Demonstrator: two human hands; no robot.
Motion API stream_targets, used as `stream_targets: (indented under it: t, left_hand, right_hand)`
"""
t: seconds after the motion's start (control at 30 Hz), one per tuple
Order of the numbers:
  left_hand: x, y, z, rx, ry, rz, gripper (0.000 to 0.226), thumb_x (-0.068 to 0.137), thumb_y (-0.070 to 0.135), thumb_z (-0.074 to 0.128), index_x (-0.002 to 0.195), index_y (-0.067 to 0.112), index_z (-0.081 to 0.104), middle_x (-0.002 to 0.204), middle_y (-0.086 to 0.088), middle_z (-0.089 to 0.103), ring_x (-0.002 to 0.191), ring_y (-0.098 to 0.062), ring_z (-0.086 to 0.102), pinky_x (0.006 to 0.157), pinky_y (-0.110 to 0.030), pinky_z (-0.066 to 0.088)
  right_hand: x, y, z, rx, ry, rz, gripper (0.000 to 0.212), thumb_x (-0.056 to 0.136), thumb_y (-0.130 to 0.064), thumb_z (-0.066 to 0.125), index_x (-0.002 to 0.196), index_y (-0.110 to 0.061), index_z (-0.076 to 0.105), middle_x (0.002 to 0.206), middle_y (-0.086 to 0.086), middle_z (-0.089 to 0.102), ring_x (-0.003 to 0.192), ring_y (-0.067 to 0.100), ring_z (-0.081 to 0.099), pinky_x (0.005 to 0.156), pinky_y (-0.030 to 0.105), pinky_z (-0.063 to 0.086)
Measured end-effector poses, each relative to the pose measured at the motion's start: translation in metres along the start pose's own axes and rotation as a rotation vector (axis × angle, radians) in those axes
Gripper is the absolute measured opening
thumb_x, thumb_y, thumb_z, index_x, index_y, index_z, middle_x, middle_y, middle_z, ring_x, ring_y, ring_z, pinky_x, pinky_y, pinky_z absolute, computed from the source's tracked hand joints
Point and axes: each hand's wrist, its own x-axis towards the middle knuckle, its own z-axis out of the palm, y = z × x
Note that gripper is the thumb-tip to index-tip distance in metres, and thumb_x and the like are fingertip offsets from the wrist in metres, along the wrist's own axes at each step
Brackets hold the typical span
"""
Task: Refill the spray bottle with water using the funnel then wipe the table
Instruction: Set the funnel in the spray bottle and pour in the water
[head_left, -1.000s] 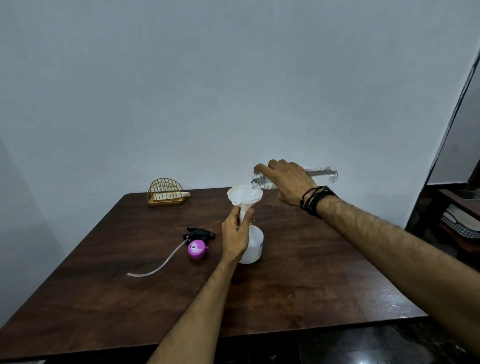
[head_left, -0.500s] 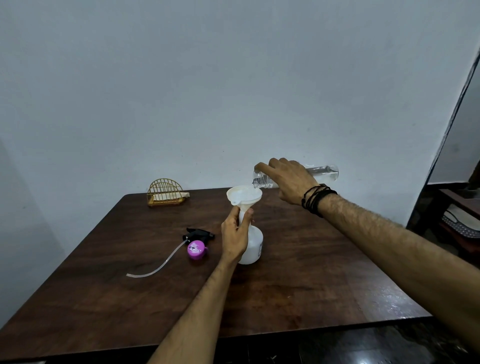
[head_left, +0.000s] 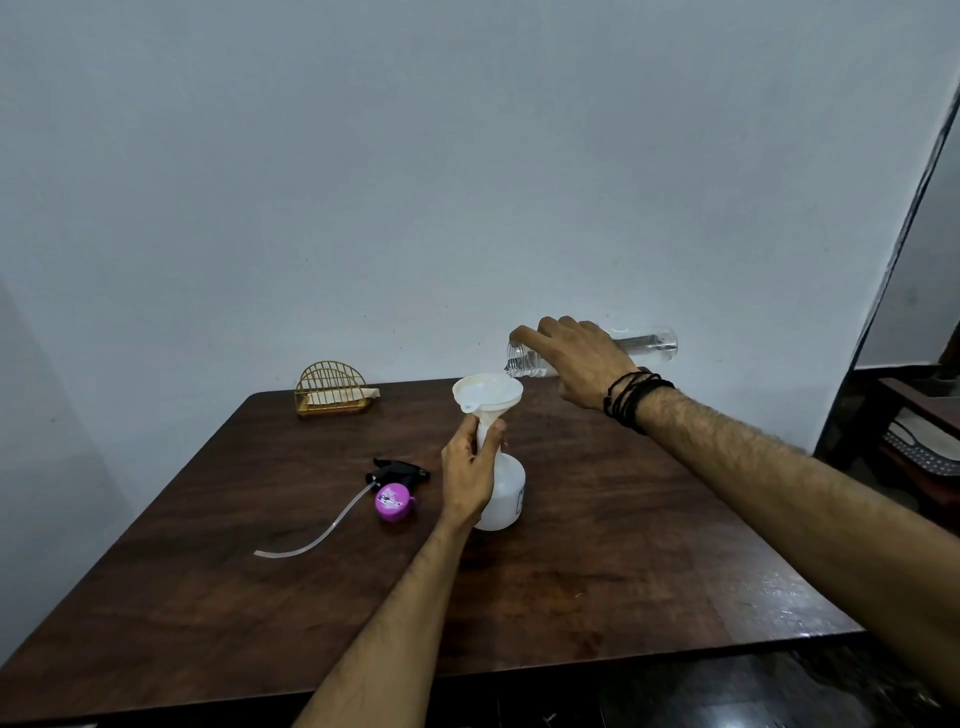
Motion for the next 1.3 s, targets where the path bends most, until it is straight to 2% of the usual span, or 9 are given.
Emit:
stream_targets:
  t: [0.2, 0.5, 0.63, 0.73, 0.83, 0.93, 1.0, 1.1, 1.3]
  left_hand:
    - [0.0002, -0.001, -0.0009, -0.004, 0.011, -0.002, 0.024, 0.098, 0.032, 0.06, 0.097, 0.009, 0.065, 0.082, -0.006, 0.07, 0.081, -0.022, 0.066, 0.072, -0.037, 0.053]
    - [0.0, 0.0006, -0.0012, -0.018, -0.018, 0.006, 0.015, 0.098, 0.032, 0.059, 0.1, 0.019, 0.066, 0.085, 0.0, 0.071, 0.081, -0.014, 0.067, 0.071, -0.022, 0.052]
    - [-0.0006, 0.0015, -0.0007, -0.018, -0.021, 0.012, 0.014, 0.098, 0.032, 0.059, 0.1, 0.019, 0.066, 0.085, -0.001, 0.071, 0.081, -0.014, 0.067, 0.071, -0.022, 0.052]
    - [-0.0008, 0.0008, -0.001, -0.016, -0.02, 0.004, 0.018, 0.098, 0.033, 0.059, 0.1, 0.017, 0.067, 0.084, -0.001, 0.071, 0.081, -0.015, 0.067, 0.073, -0.027, 0.053]
    - [-0.0013, 0.0026, -0.0014, -0.018, -0.016, 0.005, 0.007, 0.098, 0.033, 0.06, 0.095, 0.029, 0.065, 0.085, -0.002, 0.071, 0.083, -0.015, 0.067, 0.075, -0.03, 0.054]
    - [-0.002, 0.0058, -0.0015, -0.013, -0.011, 0.011, 0.009, 0.098, 0.033, 0.059, 0.091, 0.037, 0.062, 0.086, -0.003, 0.071, 0.084, -0.017, 0.067, 0.076, -0.032, 0.055]
    - [-0.0016, 0.004, -0.0019, -0.014, -0.013, 0.004, 0.008, 0.098, 0.034, 0.06, 0.093, 0.03, 0.065, 0.085, -0.003, 0.071, 0.084, -0.02, 0.067, 0.077, -0.037, 0.055]
    - [-0.0006, -0.0005, -0.0016, -0.021, -0.006, -0.01, 0.023, 0.097, 0.036, 0.061, 0.1, 0.014, 0.066, 0.084, -0.002, 0.07, 0.084, -0.022, 0.067, 0.078, -0.044, 0.054]
    - [-0.0007, 0.0003, -0.0009, -0.038, -0.006, -0.019, 0.022, 0.097, 0.035, 0.061, 0.101, 0.014, 0.067, 0.084, -0.002, 0.07, 0.084, -0.021, 0.067, 0.079, -0.043, 0.055]
  right_hand:
    - [0.0008, -0.0006, -0.0017, 0.006, 0.015, -0.007, 0.073, 0.07, 0.01, 0.052, 0.135, -0.023, 0.044, 0.102, 0.008, 0.053, 0.086, 0.027, 0.05, 0.072, 0.035, 0.036]
    - [0.0012, 0.0016, -0.0052, -0.025, 0.013, -0.018, 0.072, 0.07, 0.009, 0.054, 0.134, -0.023, 0.044, 0.104, 0.007, 0.054, 0.089, 0.028, 0.051, 0.073, 0.034, 0.033]
    - [0.0007, 0.0034, -0.0064, -0.037, 0.013, -0.02, 0.072, 0.07, 0.009, 0.053, 0.134, -0.023, 0.044, 0.103, 0.007, 0.054, 0.089, 0.028, 0.051, 0.073, 0.037, 0.037]
    - [0.0, 0.0034, -0.0064, -0.042, 0.011, -0.022, 0.071, 0.07, 0.009, 0.053, 0.134, -0.023, 0.044, 0.103, 0.007, 0.054, 0.089, 0.028, 0.051, 0.073, 0.036, 0.035]
    - [-0.0004, 0.0032, -0.006, -0.049, 0.009, -0.022, 0.071, 0.071, 0.009, 0.053, 0.134, -0.023, 0.044, 0.104, 0.007, 0.054, 0.09, 0.028, 0.051, 0.074, 0.036, 0.036]
    - [-0.0001, 0.0027, -0.0059, -0.057, 0.008, -0.03, 0.07, 0.071, 0.009, 0.054, 0.134, -0.023, 0.044, 0.105, 0.007, 0.054, 0.091, 0.028, 0.052, 0.075, 0.037, 0.038]
    - [0.0007, 0.0024, -0.0057, -0.061, 0.009, -0.036, 0.07, 0.071, 0.009, 0.055, 0.133, -0.023, 0.045, 0.104, 0.007, 0.054, 0.09, 0.028, 0.052, 0.075, 0.038, 0.04]
    - [0.0018, 0.003, -0.0052, -0.064, 0.004, -0.041, 0.07, 0.069, 0.009, 0.056, 0.131, -0.023, 0.047, 0.102, 0.007, 0.055, 0.089, 0.029, 0.053, 0.075, 0.04, 0.043]
    - [0.0016, 0.003, -0.0037, -0.075, 0.004, -0.042, 0.07, 0.069, 0.008, 0.057, 0.13, -0.023, 0.047, 0.102, 0.007, 0.056, 0.089, 0.029, 0.053, 0.075, 0.041, 0.044]
